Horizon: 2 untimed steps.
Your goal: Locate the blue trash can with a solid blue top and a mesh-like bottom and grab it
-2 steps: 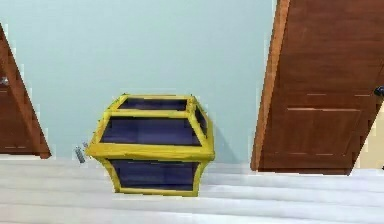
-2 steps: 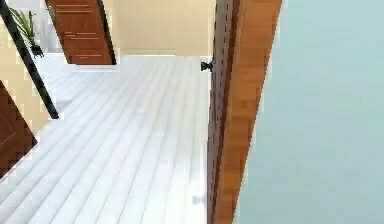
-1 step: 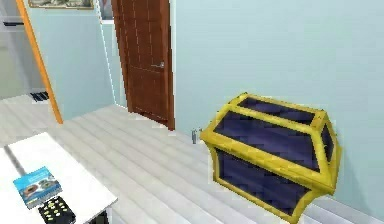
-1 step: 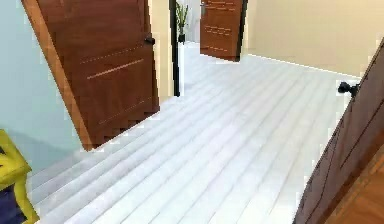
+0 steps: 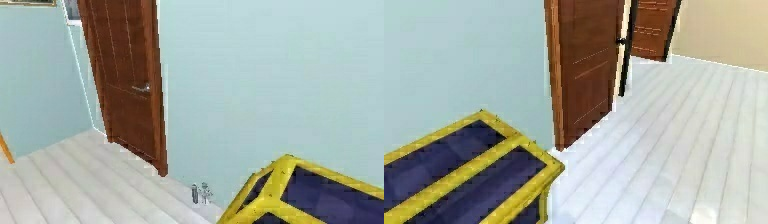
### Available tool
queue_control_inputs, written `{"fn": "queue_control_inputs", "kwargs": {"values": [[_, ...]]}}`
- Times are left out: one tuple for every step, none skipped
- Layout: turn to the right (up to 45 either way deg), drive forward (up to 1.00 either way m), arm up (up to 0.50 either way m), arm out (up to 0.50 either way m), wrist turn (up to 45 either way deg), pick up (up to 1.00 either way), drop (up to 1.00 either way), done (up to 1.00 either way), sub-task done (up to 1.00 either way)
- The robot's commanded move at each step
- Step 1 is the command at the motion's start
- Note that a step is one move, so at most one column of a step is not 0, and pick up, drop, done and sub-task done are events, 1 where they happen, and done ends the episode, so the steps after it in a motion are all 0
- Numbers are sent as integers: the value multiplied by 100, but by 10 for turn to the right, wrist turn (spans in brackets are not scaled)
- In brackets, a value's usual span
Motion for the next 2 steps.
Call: {"fn": "queue_control_inputs", "kwargs": {"values": [[-450,0,0,0,0,0,0,0,0],[-60,0,0,0,0,0,0,0,0]]}}
